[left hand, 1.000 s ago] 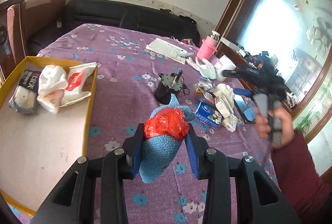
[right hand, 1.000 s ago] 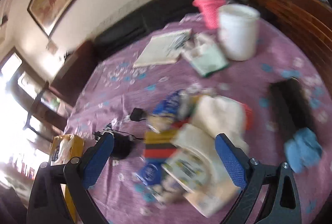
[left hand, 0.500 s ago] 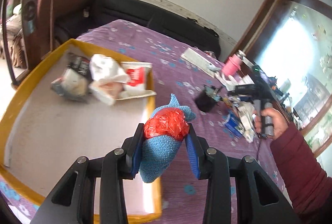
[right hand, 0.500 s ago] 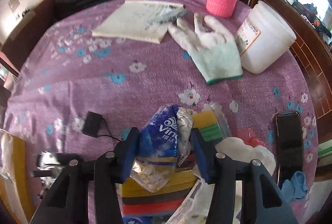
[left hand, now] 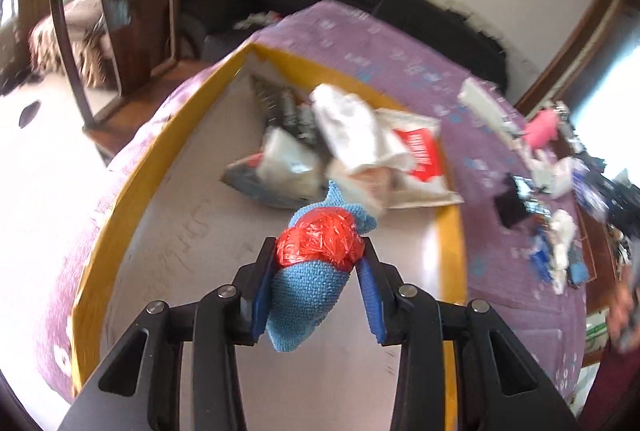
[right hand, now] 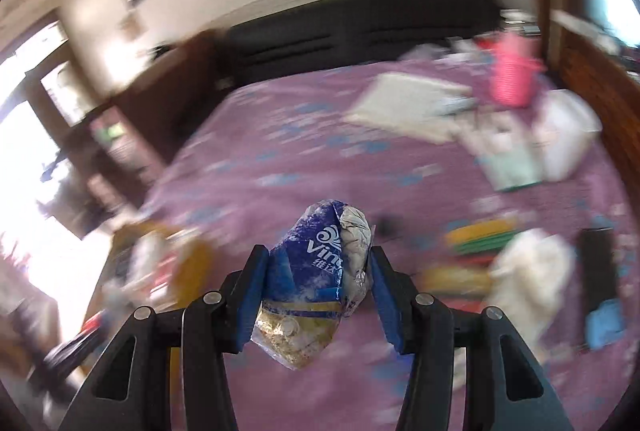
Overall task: Organize soft objects
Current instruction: 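Carry plush toy into box with left tool while right tool grasps Vinda bag, then release the Vinda bag into the yellow box with the right tool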
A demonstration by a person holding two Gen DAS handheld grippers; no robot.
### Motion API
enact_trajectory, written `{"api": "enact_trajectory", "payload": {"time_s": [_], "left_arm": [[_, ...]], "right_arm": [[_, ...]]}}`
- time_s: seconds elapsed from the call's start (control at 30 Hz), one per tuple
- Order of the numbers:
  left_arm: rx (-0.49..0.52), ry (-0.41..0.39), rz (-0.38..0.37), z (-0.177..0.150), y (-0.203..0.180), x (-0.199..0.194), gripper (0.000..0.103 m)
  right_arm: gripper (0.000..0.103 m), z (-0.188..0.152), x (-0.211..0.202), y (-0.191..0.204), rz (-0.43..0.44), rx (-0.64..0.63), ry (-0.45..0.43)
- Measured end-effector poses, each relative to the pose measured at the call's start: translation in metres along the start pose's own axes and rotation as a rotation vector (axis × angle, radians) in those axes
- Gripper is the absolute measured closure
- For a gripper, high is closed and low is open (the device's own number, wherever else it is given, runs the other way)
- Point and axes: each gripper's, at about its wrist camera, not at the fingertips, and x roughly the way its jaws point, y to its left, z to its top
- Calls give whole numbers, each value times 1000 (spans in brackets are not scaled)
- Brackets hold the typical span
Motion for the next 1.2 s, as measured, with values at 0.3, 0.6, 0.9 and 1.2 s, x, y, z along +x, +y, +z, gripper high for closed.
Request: {"api": "enact_trajectory", "payload": {"time_s": [0.3, 0.6, 0.9, 1.2], "left_arm": [[-87, 50, 37, 27, 25, 35, 41], [-211, -127, -58, 2, 54, -35, 29], [-175, -271, -27, -22, 51, -93, 24], [0, -319, -149, -50, -32, -99, 22]], "right_arm": [[48, -55, 59, 127, 177, -205, 140], [46, -81, 122, 193, 200, -304, 233], [21, -82, 100, 193, 154, -345, 111], [9, -74, 13, 42, -91, -177, -12]]}}
